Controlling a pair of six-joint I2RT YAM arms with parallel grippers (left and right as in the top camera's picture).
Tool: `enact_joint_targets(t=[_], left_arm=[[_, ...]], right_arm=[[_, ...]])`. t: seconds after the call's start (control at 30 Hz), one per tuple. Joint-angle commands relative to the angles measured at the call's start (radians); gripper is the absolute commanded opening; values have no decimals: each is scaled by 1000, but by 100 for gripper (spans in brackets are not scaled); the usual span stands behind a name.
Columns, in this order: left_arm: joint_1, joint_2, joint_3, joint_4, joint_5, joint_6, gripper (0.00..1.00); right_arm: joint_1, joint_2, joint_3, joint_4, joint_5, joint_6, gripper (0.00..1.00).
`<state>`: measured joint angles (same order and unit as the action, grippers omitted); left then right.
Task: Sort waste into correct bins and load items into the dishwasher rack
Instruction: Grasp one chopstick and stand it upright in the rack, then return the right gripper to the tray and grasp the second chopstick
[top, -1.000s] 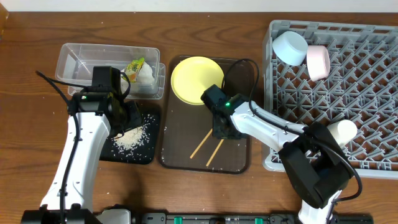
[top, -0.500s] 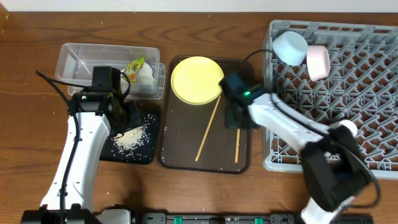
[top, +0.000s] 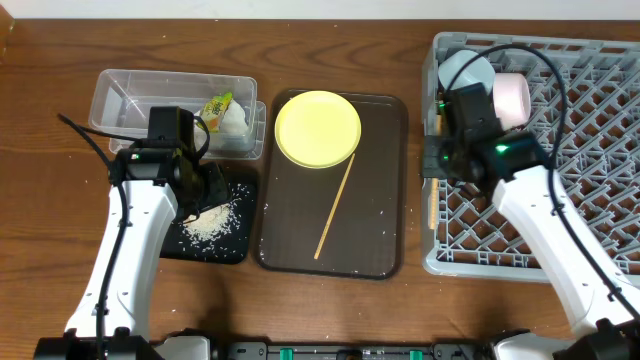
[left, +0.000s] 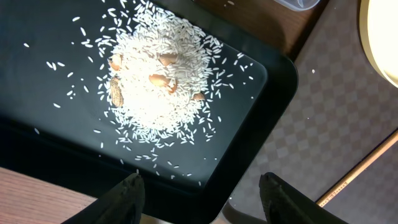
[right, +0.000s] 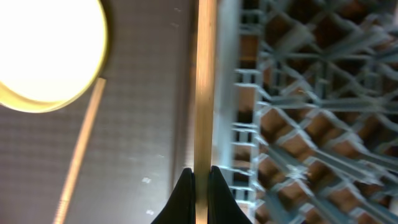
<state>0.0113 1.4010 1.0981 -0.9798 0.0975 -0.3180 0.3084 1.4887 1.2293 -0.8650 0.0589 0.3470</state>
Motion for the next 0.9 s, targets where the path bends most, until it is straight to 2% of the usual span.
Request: enact_joint_targets(t=[0.0,0.23,0.43,0.5,0.6,0.67,0.87], left_arm=[[4,-3,0,-3,-12,-6,63],[4,-3,0,-3,-12,-6,63],[4,-3,0,-3,-12,-6,62],[4,-3,0,-3,-12,-6,63],[4,-3,0,-3,-12,-6,63],[4,-3,0,-3,-12,-6,62],[4,-3,0,-3,-12,-6,63]], right_arm=[[-62,14,-2,-27,5,-93,1],[-113,112,-16,-43,4,-94,1],[-111,174,-16,-29,3,-94,7],[-111,174,-16,-26,3,-94,12],[-111,169,-12,-24,3,-94,31],[-111,161,-6,-27,-5,-95,49],[-111,102,17,-3,-126,-121,49]])
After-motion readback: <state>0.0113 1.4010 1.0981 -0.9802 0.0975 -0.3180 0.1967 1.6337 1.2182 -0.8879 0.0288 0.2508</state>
